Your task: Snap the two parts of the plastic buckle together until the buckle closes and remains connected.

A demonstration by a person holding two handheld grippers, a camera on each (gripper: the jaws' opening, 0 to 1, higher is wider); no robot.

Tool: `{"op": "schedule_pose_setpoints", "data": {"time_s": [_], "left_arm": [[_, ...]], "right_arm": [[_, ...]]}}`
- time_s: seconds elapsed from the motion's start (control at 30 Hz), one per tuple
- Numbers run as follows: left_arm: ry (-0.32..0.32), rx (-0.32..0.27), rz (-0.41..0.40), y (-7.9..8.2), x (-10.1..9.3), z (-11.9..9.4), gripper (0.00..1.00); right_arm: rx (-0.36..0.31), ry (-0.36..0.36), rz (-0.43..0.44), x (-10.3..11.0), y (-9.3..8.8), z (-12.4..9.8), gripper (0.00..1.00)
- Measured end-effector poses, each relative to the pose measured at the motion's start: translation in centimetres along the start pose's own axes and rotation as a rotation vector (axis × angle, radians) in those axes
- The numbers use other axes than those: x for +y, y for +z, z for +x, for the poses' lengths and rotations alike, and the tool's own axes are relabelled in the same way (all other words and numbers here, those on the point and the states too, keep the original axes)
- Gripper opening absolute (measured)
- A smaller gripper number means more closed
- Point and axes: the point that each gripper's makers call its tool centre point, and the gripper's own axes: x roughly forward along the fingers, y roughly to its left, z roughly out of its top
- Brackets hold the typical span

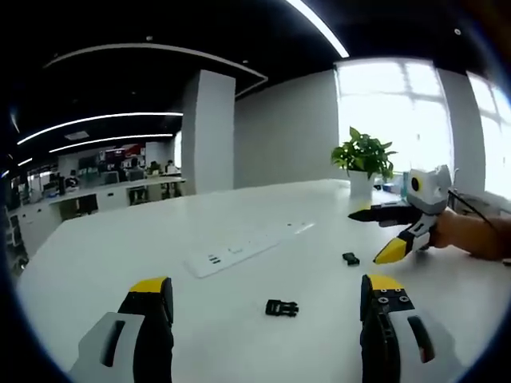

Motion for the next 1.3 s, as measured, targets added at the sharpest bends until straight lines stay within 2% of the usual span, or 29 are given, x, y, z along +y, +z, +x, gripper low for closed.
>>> {"op": "schedule_pose_setpoints", "data": {"time_s": [0.37,0.4,0.7,0.87,1.0,1.17,1.2,1.23,1.3], "left_arm": [[-0.007,0.013,0.006,0.0,0.5,1.5,1.00],[-0.008,0.013,0.006,0.1,0.6,1.6,1.00],[-0.035,0.016,0.004,0.8,1.3,2.7,1.00],[-0.018,0.033,0.015,0.2,2.0,2.9,1.00],[0.015,0.059,0.033,-0.6,2.5,2.6,0.99],[0.017,0.043,0.031,-0.2,2.8,2.2,0.99],[0.015,0.040,0.031,-0.2,2.8,2.2,0.97],[0.008,0.043,0.035,-0.3,2.6,2.1,0.91],[-0.003,0.046,0.044,-0.4,2.4,2.1,0.89]], "right_arm": [[0.003,-0.020,0.042,-1.8,-0.2,1.0,0.77],[0.000,-0.042,0.038,-2.2,-0.1,1.0,0.77],[-0.013,-0.050,0.041,-3.4,0.7,1.7,0.74],[0.011,-0.056,0.048,-3.7,0.4,1.9,0.74],[0.023,-0.097,0.074,-4.0,0.4,1.5,0.75],[0.020,-0.131,0.074,-4.5,0.5,1.1,0.74],[0.023,-0.133,0.078,-4.4,0.4,1.0,0.74],[0.023,-0.130,0.080,-4.1,0.4,0.9,0.74],[0.026,-0.121,0.070,-3.2,0.5,0.8,0.74]]}}
